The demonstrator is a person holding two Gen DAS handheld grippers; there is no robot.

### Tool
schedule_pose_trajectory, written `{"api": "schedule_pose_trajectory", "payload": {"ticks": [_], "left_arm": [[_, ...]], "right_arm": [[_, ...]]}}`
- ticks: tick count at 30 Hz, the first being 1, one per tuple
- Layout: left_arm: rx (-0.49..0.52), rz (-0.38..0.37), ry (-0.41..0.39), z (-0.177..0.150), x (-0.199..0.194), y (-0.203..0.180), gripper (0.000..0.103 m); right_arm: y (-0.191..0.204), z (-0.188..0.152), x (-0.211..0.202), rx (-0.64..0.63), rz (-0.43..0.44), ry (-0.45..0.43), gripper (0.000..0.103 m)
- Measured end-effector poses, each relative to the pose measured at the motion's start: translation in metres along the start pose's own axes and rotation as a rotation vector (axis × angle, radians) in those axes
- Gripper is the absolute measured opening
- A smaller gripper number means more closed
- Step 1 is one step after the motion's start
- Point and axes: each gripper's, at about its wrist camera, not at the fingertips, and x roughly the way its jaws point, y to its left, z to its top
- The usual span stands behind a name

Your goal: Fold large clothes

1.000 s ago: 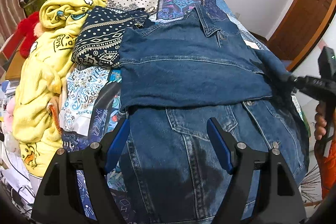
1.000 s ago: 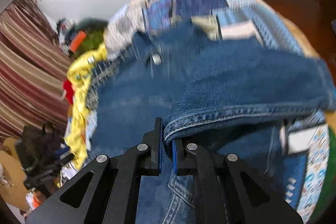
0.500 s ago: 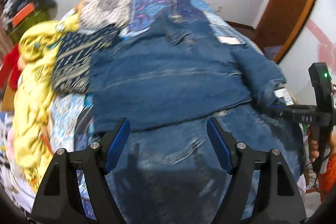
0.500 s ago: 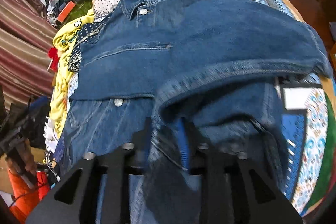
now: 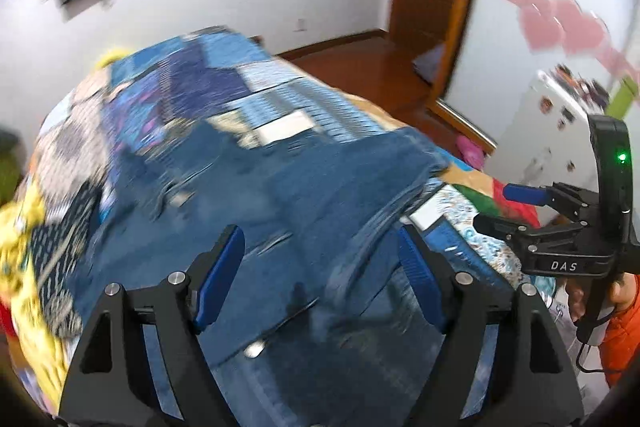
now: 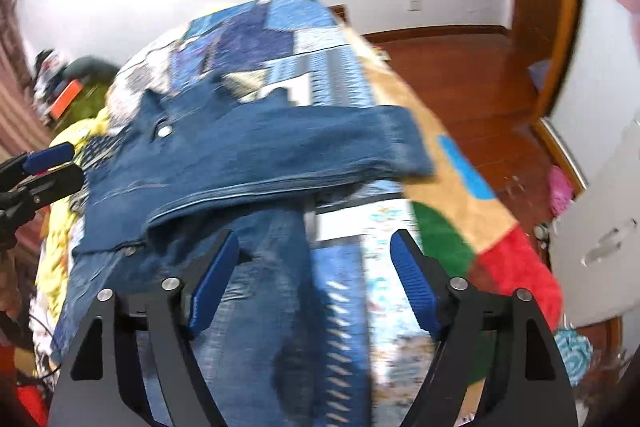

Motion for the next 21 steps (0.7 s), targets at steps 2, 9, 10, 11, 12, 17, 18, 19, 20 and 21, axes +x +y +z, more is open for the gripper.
{"api": "schedule_pose_trajectory", "payload": {"ticks": [2, 9, 10, 11, 12, 17, 18, 19, 20, 21], "left_arm": [[0.051, -0.016, 0.022, 0.010, 0.018, -0.018, 0.078], [0.147, -0.069, 0.137, 0.026, 0.087, -0.059, 0.078], [0.147, -0.083, 0.157, 0.027, 0.097, -0.063, 0.077], [0.151, -0.097, 0.176, 0.027, 0.105, -0.067, 0.077], [0.156, -0.107, 0.194, 0.028, 0.116, -0.072, 0.077], [0.178, -0.152, 0.299, 0.024, 0.164, -0.084, 0.061], [0.179, -0.140, 0.307, 0.023, 0.172, -0.083, 0.059], [0.175, -0.134, 0.305, 0.023, 0.176, -0.082, 0.050], [0.167, -0.130, 0.298, 0.024, 0.180, -0.079, 0.040], [0.157, -0.121, 0.289, 0.026, 0.181, -0.078, 0.034]], "right_arm": [[-0.012, -0.001, 0.000, 0.027, -0.018, -0.004, 0.077], [-0.036, -0.010, 0.004, 0.082, -0.041, 0.007, 0.077], [-0.041, -0.013, 0.004, 0.088, -0.043, 0.011, 0.077], [-0.044, -0.015, 0.006, 0.094, -0.047, 0.018, 0.077], [-0.049, -0.018, 0.007, 0.101, -0.049, 0.027, 0.077], [-0.062, -0.025, 0.011, 0.129, -0.060, 0.053, 0.077], [-0.064, -0.026, 0.011, 0.134, -0.058, 0.058, 0.077], [-0.065, -0.027, 0.011, 0.136, -0.058, 0.062, 0.077], [-0.067, -0.027, 0.011, 0.138, -0.058, 0.065, 0.077], [-0.068, -0.028, 0.011, 0.138, -0.059, 0.068, 0.077]]}}
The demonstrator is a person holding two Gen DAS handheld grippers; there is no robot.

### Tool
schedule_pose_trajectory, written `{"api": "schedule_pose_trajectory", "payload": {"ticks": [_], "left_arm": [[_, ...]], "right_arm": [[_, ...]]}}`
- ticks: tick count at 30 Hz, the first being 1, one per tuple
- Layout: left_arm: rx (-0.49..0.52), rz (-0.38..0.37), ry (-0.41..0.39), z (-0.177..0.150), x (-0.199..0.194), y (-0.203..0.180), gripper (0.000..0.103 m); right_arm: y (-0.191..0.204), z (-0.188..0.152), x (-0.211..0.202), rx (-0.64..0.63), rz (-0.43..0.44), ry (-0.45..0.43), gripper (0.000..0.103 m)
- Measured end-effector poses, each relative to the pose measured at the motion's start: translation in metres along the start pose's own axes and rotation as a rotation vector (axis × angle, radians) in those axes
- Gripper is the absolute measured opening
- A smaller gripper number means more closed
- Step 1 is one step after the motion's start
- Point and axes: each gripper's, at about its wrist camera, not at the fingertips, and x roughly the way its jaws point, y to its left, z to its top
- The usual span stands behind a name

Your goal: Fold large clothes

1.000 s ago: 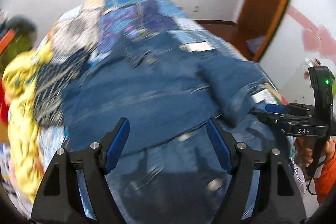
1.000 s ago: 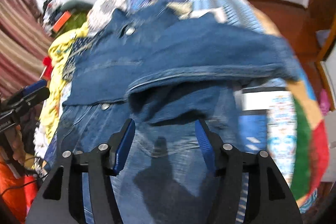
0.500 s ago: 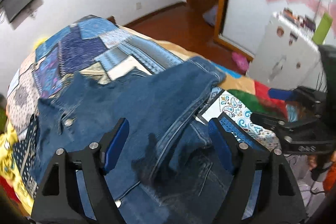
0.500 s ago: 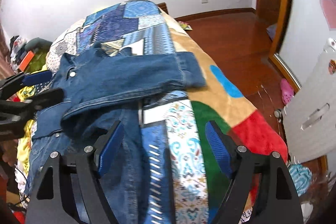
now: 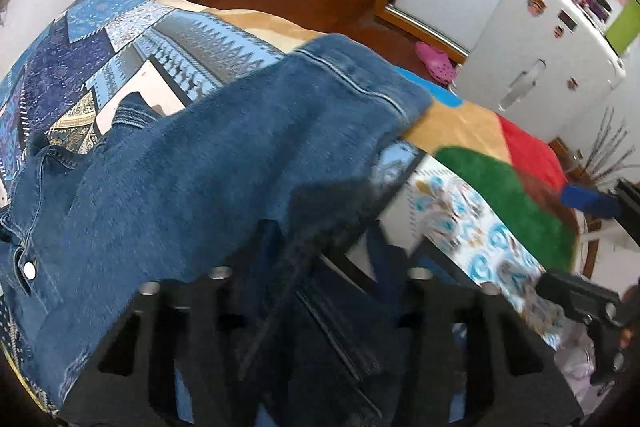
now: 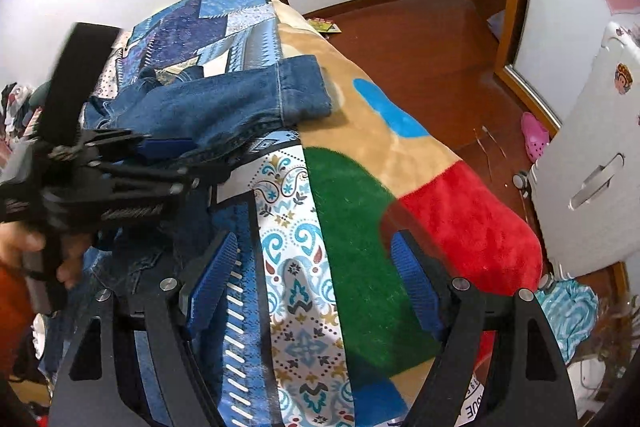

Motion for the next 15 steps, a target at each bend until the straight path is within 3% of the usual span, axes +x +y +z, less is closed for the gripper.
{"api": "schedule_pose_trajectory", "payload": {"ticks": [2, 9, 13, 14, 15], "left_arm": [[-0.013, 0.001, -0.014, 0.002, -0.003, 0.004, 0.017], [-0.071, 0.026, -0.215, -0.010, -0.077, 0.038, 0.011], [-0.117, 0.102, -0.375, -0.032, -0.148, 0.073, 0.011], [-0.133, 0.125, -0.400, -0.041, -0.162, 0.082, 0.000], [-0.153, 0.148, -0.419, -0.050, -0.174, 0.091, 0.000]], "right_arm": [[0.000, 0.000, 0.000, -0.002, -0.006, 0.006, 0.077], [0.011, 0.001, -0.005, -0.017, 0.012, -0.005, 0.077], [0.026, 0.005, -0.004, -0.042, 0.025, -0.008, 0.077], [0.031, 0.007, -0.004, -0.044, 0.043, -0.008, 0.077], [0.038, 0.009, -0.004, -0.048, 0.061, -0.010, 0.077]]}}
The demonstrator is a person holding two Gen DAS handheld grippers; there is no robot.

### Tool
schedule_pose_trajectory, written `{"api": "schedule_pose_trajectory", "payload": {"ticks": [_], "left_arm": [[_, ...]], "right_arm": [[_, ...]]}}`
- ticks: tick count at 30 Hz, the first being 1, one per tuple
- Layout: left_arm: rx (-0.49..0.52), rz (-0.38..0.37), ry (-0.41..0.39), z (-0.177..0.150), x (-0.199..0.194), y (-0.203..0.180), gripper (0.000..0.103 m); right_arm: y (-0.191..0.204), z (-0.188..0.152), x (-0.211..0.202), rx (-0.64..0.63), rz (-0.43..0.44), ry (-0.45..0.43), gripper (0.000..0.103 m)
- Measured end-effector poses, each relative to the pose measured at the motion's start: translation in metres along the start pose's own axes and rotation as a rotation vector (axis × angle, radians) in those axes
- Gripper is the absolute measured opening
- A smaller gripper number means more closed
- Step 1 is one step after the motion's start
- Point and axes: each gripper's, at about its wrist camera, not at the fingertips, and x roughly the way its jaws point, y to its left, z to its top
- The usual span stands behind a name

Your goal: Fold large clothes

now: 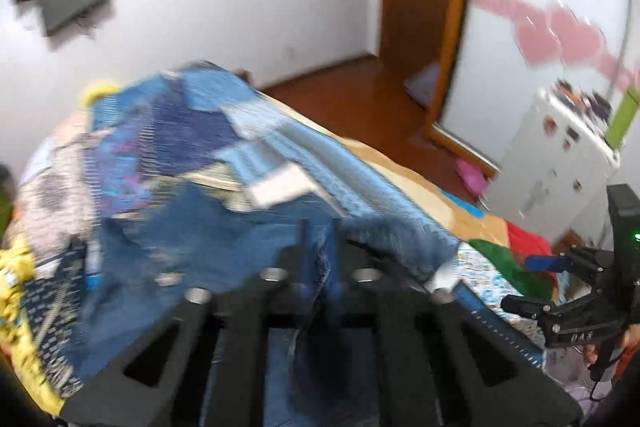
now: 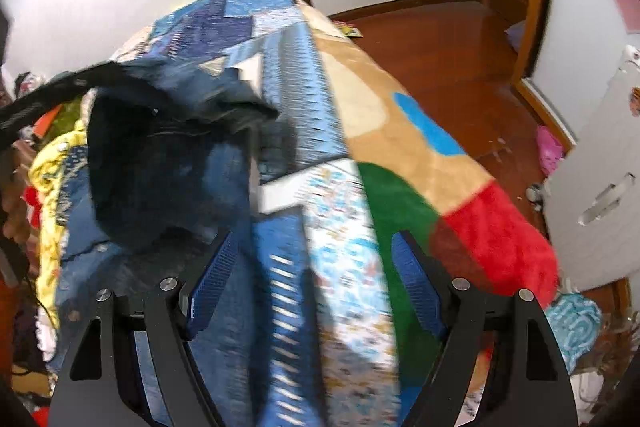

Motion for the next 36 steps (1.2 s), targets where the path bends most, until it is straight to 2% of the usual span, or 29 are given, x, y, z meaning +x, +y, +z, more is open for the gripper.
{"api": "schedule_pose_trajectory", "payload": {"ticks": [4, 6, 7, 9, 12, 14, 15, 16, 17, 19, 25, 27, 29, 33, 36], "left_arm": [[-0.089, 0.094, -0.029, -0.024, -0.042, 0.057, 0.000], [-0.149, 0.127, -0.001, -0.046, -0.056, 0.086, 0.000], [-0.173, 0.120, 0.019, -0.054, -0.058, 0.094, 0.000], [-0.217, 0.137, 0.065, -0.073, -0.063, 0.109, 0.000], [-0.220, 0.160, 0.114, -0.089, -0.064, 0.112, 0.001], [-0.207, 0.146, 0.147, -0.091, -0.060, 0.109, 0.009], [-0.194, 0.136, 0.158, -0.090, -0.057, 0.106, 0.013], [-0.183, 0.129, 0.164, -0.089, -0.055, 0.101, 0.026], [-0.169, 0.123, 0.164, -0.088, -0.054, 0.096, 0.043], [-0.131, 0.122, 0.143, -0.083, -0.051, 0.082, 0.063], [0.043, 0.137, 0.129, -0.057, -0.021, 0.030, 0.066], [0.119, 0.147, 0.129, -0.050, -0.009, 0.013, 0.073], [0.211, 0.173, 0.140, -0.045, 0.009, -0.005, 0.087], [0.365, 0.235, 0.202, -0.047, 0.052, -0.028, 0.088], [0.394, 0.249, 0.227, -0.047, 0.074, -0.036, 0.088]], "right_arm": [[0.033, 0.007, 0.006, -0.076, 0.031, -0.017, 0.077], [0.051, 0.009, 0.015, -0.128, 0.047, 0.001, 0.077], [0.059, 0.010, 0.021, -0.148, 0.057, 0.017, 0.077], [0.071, 0.008, 0.038, -0.183, 0.061, 0.074, 0.077], [0.077, -0.001, 0.049, -0.196, 0.058, 0.111, 0.077], [0.078, -0.007, 0.051, -0.199, 0.053, 0.124, 0.077], [0.079, -0.010, 0.051, -0.199, 0.047, 0.129, 0.077], [0.078, -0.011, 0.051, -0.199, 0.041, 0.132, 0.077], [0.077, -0.012, 0.050, -0.199, 0.033, 0.133, 0.077], [0.071, -0.011, 0.048, -0.194, 0.018, 0.130, 0.077], [0.050, 0.003, 0.040, -0.144, -0.017, 0.093, 0.077], [0.045, 0.005, 0.040, -0.133, -0.034, 0.085, 0.077], [0.039, 0.007, 0.043, -0.124, -0.046, 0.090, 0.077], [0.033, 0.005, 0.053, -0.114, -0.047, 0.115, 0.077], [0.031, 0.004, 0.059, -0.113, -0.039, 0.129, 0.077]]}}
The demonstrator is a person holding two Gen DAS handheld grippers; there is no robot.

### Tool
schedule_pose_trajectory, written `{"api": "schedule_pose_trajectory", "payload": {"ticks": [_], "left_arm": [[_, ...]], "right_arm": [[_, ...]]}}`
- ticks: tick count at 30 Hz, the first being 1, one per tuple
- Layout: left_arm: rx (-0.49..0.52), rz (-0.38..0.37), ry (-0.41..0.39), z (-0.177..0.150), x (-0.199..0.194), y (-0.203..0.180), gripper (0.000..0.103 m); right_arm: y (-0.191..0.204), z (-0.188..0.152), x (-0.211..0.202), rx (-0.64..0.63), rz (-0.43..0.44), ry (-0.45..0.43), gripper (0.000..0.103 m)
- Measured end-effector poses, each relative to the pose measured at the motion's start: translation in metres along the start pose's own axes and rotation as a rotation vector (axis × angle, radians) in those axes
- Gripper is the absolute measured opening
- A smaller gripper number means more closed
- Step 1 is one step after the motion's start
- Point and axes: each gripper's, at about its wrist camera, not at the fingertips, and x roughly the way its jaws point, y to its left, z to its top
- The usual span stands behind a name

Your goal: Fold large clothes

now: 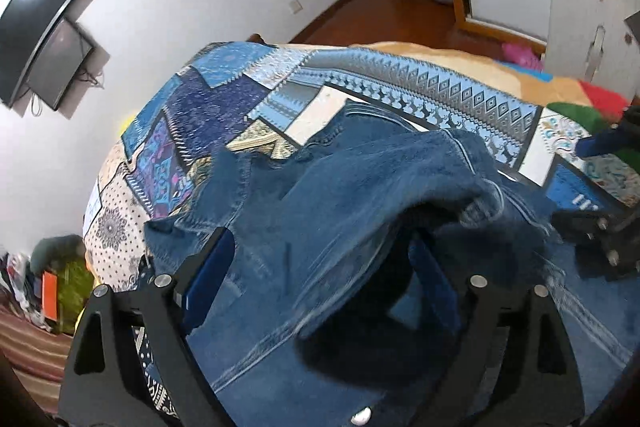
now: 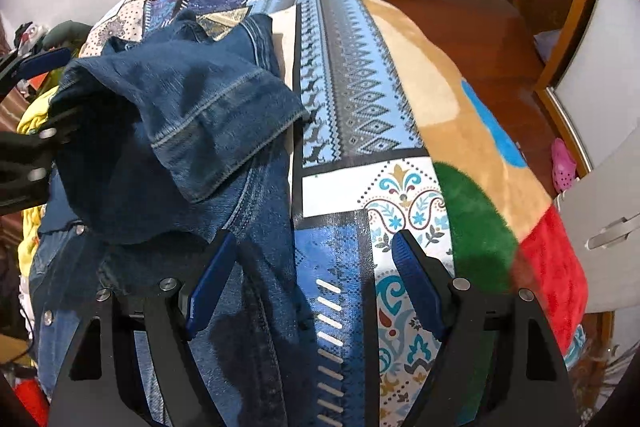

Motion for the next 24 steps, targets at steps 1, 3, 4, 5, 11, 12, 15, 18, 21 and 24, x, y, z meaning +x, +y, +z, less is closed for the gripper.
{"api": "schedule_pose_trajectory", "payload": {"ticks": [1, 3, 4, 5, 11, 12, 15, 18, 21, 24], "left_arm": [[0.006, 0.009, -0.006, 0.004, 0.004, -0.003, 0.088], [0.006, 0.033, -0.045, 0.011, 0.006, -0.004, 0.082], [-0.002, 0.034, -0.061, 0.013, 0.004, -0.004, 0.069], [-0.014, 0.021, -0.068, 0.015, 0.002, -0.002, 0.055], [-0.195, -0.089, -0.113, 0.016, -0.016, 0.032, 0.009], [-0.240, -0.098, -0.120, 0.012, -0.020, 0.042, 0.009], [-0.412, -0.143, -0.135, -0.009, -0.033, 0.084, 0.008], [-0.601, -0.150, -0.137, -0.054, -0.045, 0.129, 0.008], [-0.708, -0.106, -0.091, -0.105, -0.047, 0.151, 0.008], [-0.782, -0.136, 0.017, -0.161, -0.036, 0.147, 0.012]], "right_arm": [[-0.001, -0.001, 0.002, 0.002, 0.002, 0.002, 0.078], [-0.003, -0.002, 0.004, 0.007, 0.004, 0.000, 0.083], [-0.004, -0.003, 0.004, 0.009, 0.002, -0.004, 0.085], [-0.004, -0.003, 0.004, 0.008, 0.002, -0.007, 0.085], [-0.001, -0.006, 0.005, -0.025, -0.015, -0.011, 0.086], [0.000, -0.006, 0.005, -0.029, -0.019, -0.012, 0.087], [0.002, -0.007, 0.007, -0.047, -0.027, -0.016, 0.088], [0.002, -0.006, 0.008, -0.050, -0.027, -0.009, 0.089], [0.002, -0.006, 0.008, -0.056, -0.030, -0.006, 0.090], [0.004, -0.006, 0.009, -0.062, -0.029, -0.007, 0.094]]}}
